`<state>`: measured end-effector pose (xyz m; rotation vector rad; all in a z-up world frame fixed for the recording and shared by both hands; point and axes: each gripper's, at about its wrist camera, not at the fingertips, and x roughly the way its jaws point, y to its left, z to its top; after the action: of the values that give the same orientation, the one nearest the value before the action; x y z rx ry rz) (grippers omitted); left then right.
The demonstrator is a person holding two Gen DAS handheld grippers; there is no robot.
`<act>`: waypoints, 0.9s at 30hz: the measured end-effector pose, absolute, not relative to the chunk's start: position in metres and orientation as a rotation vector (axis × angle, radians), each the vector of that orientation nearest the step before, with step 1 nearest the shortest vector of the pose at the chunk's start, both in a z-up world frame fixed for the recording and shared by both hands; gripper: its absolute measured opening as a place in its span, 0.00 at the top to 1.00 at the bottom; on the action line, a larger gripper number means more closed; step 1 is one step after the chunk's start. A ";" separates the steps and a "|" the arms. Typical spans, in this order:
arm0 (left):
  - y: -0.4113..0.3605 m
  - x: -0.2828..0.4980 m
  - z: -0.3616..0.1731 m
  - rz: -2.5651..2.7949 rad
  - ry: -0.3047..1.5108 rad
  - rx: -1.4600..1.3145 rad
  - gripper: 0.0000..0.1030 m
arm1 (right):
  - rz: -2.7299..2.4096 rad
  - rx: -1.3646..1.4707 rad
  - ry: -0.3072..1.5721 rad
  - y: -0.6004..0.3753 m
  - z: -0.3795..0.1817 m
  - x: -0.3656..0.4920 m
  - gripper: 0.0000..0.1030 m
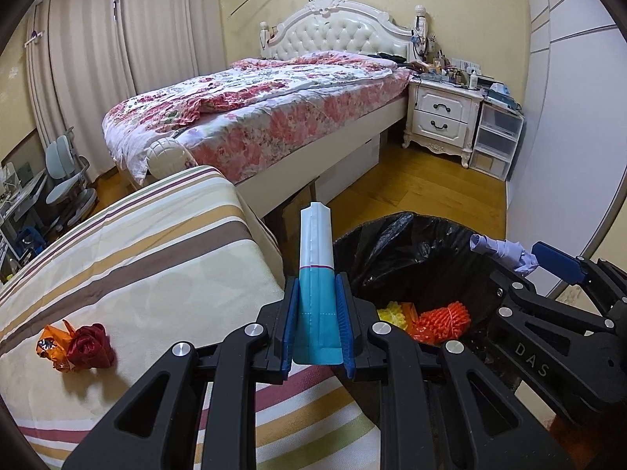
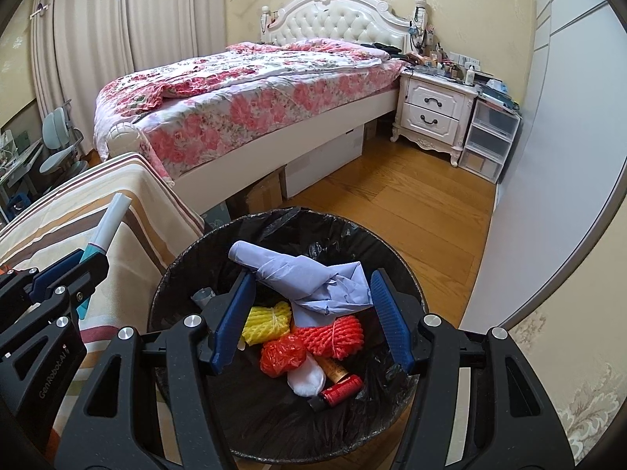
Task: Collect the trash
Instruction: 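Carry the tube and lavender cloth over the black bin and open both tools, then withdraw both open tools from the bin toward the orange bag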
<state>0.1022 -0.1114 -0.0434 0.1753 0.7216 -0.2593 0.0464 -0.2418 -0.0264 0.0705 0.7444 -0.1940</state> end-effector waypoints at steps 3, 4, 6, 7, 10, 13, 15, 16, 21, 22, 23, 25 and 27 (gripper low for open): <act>-0.114 0.105 -0.046 -0.271 0.740 0.183 0.80 | -0.199 0.073 0.752 -0.244 -0.028 0.048 0.39; -0.115 0.105 -0.046 -0.268 0.740 0.185 0.79 | -0.202 0.075 0.752 -0.245 -0.028 0.048 0.38; -0.114 0.104 -0.045 -0.265 0.741 0.185 0.79 | -0.210 0.077 0.747 -0.247 -0.027 0.047 0.34; -0.115 0.104 -0.045 -0.262 0.739 0.186 0.74 | -0.211 0.078 0.747 -0.247 -0.027 0.048 0.34; -0.113 0.102 -0.045 -0.253 0.732 0.184 0.63 | -0.221 0.080 0.745 -0.249 -0.026 0.046 0.34; -0.110 0.099 -0.044 -0.242 0.725 0.181 0.50 | -0.225 0.082 0.745 -0.250 -0.025 0.043 0.34; -0.107 0.097 -0.042 -0.235 0.719 0.178 0.49 | -0.224 0.081 0.745 -0.250 -0.025 0.043 0.34; -0.106 0.097 -0.042 -0.231 0.718 0.177 0.47 | -0.224 0.081 0.745 -0.250 -0.025 0.043 0.34; -0.097 0.092 -0.039 -0.219 0.715 0.164 0.42 | -0.223 0.081 0.747 -0.249 -0.025 0.038 0.34; -0.095 0.090 -0.039 -0.216 0.713 0.163 0.40 | -0.222 0.081 0.748 -0.248 -0.025 0.037 0.34; -0.093 0.088 -0.038 -0.210 0.710 0.163 0.38 | -0.221 0.082 0.749 -0.246 -0.025 0.034 0.34; -0.089 0.084 -0.037 -0.193 0.700 0.164 0.36 | -0.218 0.084 0.749 -0.243 -0.025 0.029 0.33; -0.082 0.079 -0.035 -0.182 0.697 0.158 0.35 | -0.210 0.086 0.749 -0.237 -0.024 0.027 0.33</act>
<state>0.0794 -0.0820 -0.0353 0.1585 0.6968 -0.1823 0.0266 -0.2372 -0.0235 0.0862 0.7489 -0.2103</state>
